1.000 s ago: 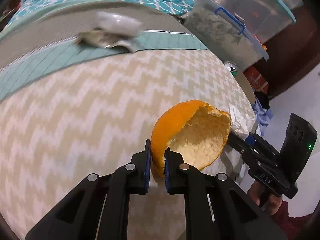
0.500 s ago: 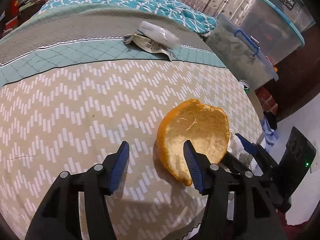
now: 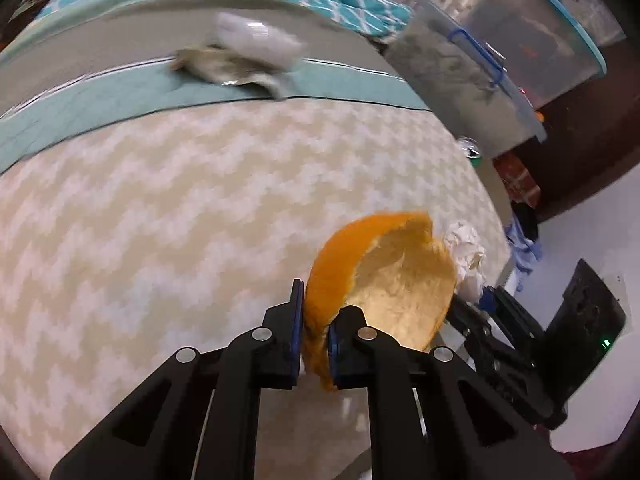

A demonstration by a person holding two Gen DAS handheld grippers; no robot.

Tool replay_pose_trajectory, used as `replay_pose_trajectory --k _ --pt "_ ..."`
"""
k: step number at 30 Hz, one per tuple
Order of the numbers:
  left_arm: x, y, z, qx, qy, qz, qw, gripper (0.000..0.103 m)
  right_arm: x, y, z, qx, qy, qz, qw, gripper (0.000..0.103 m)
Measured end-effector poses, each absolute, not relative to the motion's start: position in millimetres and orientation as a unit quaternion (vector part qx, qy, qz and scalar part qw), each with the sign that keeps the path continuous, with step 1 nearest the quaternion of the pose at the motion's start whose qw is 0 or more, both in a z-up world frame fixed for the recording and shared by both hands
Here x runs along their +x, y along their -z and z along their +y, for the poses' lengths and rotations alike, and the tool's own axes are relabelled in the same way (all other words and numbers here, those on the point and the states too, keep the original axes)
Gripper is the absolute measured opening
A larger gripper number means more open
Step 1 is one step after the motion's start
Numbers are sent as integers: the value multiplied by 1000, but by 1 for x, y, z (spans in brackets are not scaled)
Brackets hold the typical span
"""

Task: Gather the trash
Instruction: 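Grasp the orange peel with the left gripper while the right grasps the white tissue, then carry the peel and tissue over the beige bin and open both grippers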

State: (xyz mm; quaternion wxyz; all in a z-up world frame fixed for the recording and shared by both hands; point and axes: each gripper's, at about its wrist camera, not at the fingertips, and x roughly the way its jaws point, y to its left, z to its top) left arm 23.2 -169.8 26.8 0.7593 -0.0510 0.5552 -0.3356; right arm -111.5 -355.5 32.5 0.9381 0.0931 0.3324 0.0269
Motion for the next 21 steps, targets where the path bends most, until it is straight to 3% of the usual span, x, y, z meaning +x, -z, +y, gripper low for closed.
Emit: replay_pose_trajectory --k 14,17,18,19,21 --pt "71 -63 -468 34 479 553 680 9 -109 -64 -608 185 177 288 923 47" --pt "75 -68 -520 48 486 540 686 10 -96 -64 -638 186 215 289 914 56" --pt "77 -69 -535 49 483 537 690 19 -94 -64 -645 189 225 288 912 68" --pt "79 -68 -545 46 481 535 693 39 -94 -65 -653 192 240 285 908 72" --pt "83 -68 -557 36 466 536 703 59 -98 -67 -662 205 248 274 906 73"
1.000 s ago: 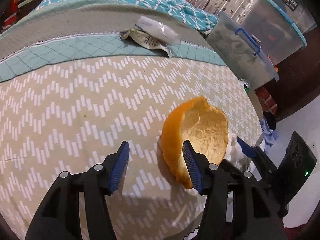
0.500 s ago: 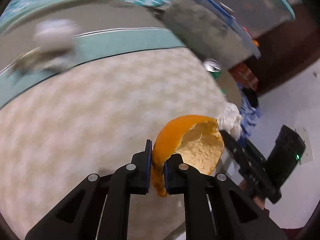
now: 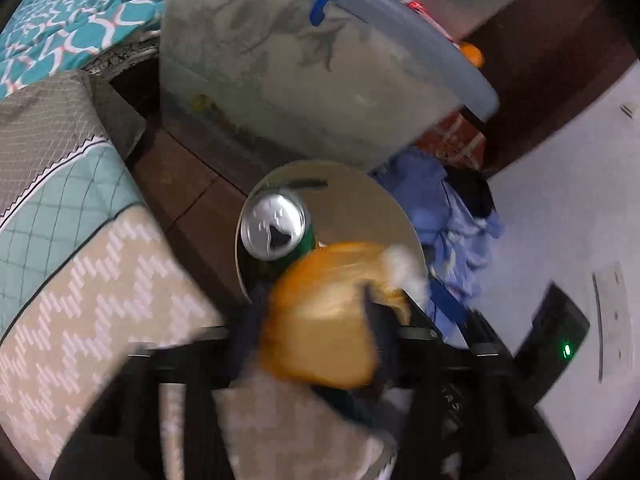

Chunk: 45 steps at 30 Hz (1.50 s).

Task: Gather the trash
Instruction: 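Carry the peel and tissue over the beige bin and open both grippers, then grasp the gold-white snack wrapper with the left gripper while the right grasps the white wipes pack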

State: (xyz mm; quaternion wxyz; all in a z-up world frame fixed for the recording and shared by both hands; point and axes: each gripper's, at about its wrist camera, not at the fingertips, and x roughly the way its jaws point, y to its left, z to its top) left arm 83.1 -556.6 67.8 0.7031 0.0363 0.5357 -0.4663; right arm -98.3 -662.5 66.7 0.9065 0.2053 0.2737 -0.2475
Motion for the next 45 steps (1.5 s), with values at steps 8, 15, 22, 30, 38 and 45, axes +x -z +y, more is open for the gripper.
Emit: replay_pose_trajectory --k 8,15,22,30,38,45 --pt "67 -74 -506 54 487 514 704 59 -140 -74 -646 244 253 214 912 74" --pt "58 -59 -374 59 463 515 718 59 -97 -104 -568 241 118 217 939 74" --pt "82 -42 -199 -27 345 530 774 58 52 -106 -407 137 -73 325 933 81" --pt "85 -34 -65 -134 253 532 797 58 219 -66 -287 75 -98 419 900 93" --pt "74 -31 -21 -186 253 520 794 58 157 -40 -248 134 -201 469 850 38" --pt "70 -30 -14 -211 269 514 787 68 51 -24 -213 138 -290 467 824 40"
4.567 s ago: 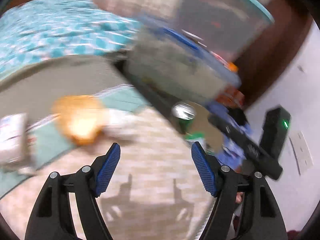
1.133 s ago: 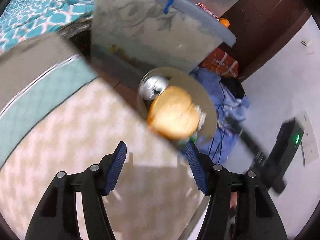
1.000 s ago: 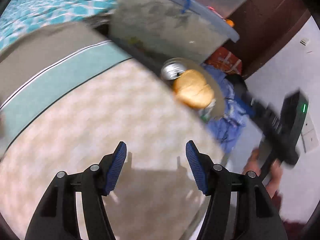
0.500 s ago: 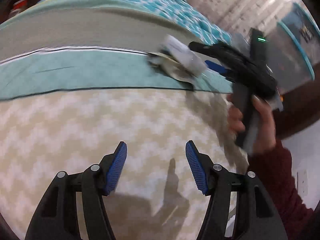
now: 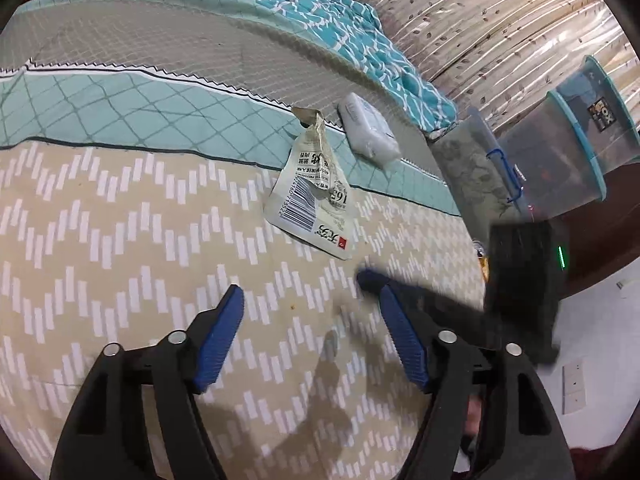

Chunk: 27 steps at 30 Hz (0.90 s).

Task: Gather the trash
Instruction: 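Grasp the gold-white snack wrapper with the left gripper while the right grasps the white wipes pack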

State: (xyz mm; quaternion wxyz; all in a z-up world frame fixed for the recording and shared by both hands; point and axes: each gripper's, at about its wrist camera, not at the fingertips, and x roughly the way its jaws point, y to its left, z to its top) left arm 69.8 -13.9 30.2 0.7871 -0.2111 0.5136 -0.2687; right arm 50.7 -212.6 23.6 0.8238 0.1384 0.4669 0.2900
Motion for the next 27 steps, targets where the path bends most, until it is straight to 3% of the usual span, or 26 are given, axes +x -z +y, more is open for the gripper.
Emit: replay_pose_trajectory --k 2,4,6,10,17,18,20,21,23,27 --pt "72 -32 -14 -206 258 512 793 69 44 -31 -218 120 -261 444 849 41" --pt "79 -37 -19 -189 247 509 803 71 53 -47 -235 119 -212 407 880 68" --pt "93 -43 -28 -165 241 497 817 78 66 -65 -257 136 -163 367 906 85" --pt "133 -41 -58 -120 216 495 833 81 125 -70 -276 144 -91 372 912 91" --pt "152 -32 -103 -30 171 478 861 81 202 -55 -266 94 -33 416 904 93" --pt "150 -31 -107 -12 164 472 866 78 209 -52 -262 85 -30 422 902 93" --pt "143 -28 -117 41 156 458 874 62 213 -46 -255 71 -35 429 900 92" --pt "140 -29 -118 52 163 455 874 56 213 -45 -253 68 -41 427 901 88" --pt "138 -31 -111 36 183 460 868 41 204 -47 -251 78 -67 419 902 63" --pt "123 -34 -89 -8 216 484 848 38 161 -48 -251 84 -91 428 895 58"
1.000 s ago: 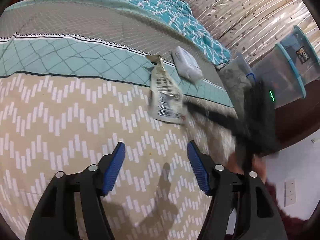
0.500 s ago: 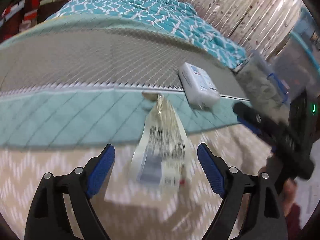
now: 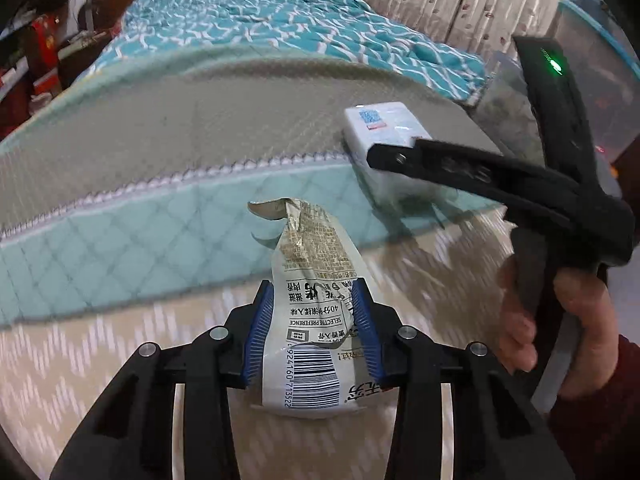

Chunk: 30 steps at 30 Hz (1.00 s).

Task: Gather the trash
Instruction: 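Grasp the gold-white snack wrapper with the left gripper while the right grasps the white wipes pack, then carry the wrapper and wipes pack over the bin and open both grippers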

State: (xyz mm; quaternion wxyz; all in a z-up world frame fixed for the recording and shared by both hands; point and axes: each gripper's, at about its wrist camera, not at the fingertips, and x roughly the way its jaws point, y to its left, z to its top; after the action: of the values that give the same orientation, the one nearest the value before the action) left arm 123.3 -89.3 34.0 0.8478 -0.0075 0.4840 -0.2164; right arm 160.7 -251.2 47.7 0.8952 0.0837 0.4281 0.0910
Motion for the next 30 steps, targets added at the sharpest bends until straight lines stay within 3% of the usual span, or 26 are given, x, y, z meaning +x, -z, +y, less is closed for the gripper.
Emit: replay_pose_trajectory --k 11,15,16,17,19,23,26,28,29,30 --pt "0 -30 -75 -24 349 493 796 38 -59 -29 -285 94 -149 407 896 59" --pt "-25 -30 -98 19 367 492 789 39 -105 -22 -297 118 -127 388 905 68" --pt "-29 -31 -102 31 363 491 791 40 -114 -22 -297 113 -114 379 911 78" --pt "-32 -32 -106 40 358 490 794 42 -120 -24 -297 102 -104 369 918 83" --pt "-35 -34 -111 49 345 489 800 64 -126 -27 -293 84 -98 355 926 89" --pt "-40 -41 -116 57 328 482 810 65 -124 -27 -289 62 -100 346 931 93" --pt "-42 -40 -118 70 315 491 809 65 -125 -20 -281 48 -111 353 928 93" --pt "-45 -34 -124 75 321 503 799 57 -126 -15 -273 30 -115 353 928 91" --pt "-48 -35 -125 87 316 495 805 48 -127 -15 -270 13 -108 348 931 85" --pt "-50 -35 -128 94 321 493 803 40 -128 -13 -270 5 -107 348 931 65"
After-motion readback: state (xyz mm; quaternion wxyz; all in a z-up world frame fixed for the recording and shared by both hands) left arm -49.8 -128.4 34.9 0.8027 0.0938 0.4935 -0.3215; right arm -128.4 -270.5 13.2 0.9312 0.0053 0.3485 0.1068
